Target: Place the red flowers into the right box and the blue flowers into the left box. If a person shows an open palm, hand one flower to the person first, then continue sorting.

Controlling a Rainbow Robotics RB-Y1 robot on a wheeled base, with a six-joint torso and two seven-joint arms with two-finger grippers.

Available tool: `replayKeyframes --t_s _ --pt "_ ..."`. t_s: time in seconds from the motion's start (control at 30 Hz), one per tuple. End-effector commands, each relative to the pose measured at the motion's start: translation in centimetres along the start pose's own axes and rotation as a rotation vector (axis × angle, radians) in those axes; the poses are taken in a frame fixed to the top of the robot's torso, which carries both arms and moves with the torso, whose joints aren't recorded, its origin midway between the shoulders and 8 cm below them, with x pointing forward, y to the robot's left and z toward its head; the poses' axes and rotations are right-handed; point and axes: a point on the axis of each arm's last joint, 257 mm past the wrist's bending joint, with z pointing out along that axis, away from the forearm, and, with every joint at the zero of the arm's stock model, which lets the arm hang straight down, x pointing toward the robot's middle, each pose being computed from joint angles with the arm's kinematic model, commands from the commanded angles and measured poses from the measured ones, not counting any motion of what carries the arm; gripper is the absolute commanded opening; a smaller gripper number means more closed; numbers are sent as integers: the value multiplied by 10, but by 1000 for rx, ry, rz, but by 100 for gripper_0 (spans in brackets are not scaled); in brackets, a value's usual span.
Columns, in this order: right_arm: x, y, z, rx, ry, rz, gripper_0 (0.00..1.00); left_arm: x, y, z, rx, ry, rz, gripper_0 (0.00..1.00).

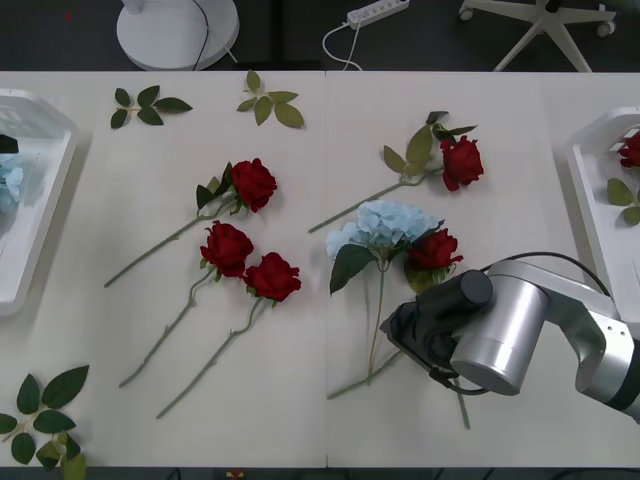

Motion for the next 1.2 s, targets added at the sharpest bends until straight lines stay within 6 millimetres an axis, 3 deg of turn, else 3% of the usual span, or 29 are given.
replayKeyframes --t_s 0.03,0.2,0.27,0.37,0.57,0.63,0.83,1.2 --pt "3 16 0 -38 1 8 89 -7 -5 -14 -32 -3 160 100" --pt "-2 15 7 -43 1 23 85 4 -40 7 -60 32 316 100" --pt "-2 14 8 -43 3 28 75 8 -59 18 -56 41 365 100" --pt "-3 13 9 -40 2 25 57 21 -86 33 -30 64 422 100" --pt "-7 13 12 -49 0 34 9 39 -159 50 68 85 597 100" --pt "-11 13 14 -55 -4 39 1 39 -179 51 98 77 642 100" --pt "-22 14 14 -73 -19 37 0 46 -227 54 179 54 798 100" --pt "-55 10 -8 -79 -9 -12 0 70 -270 78 221 63 925 100"
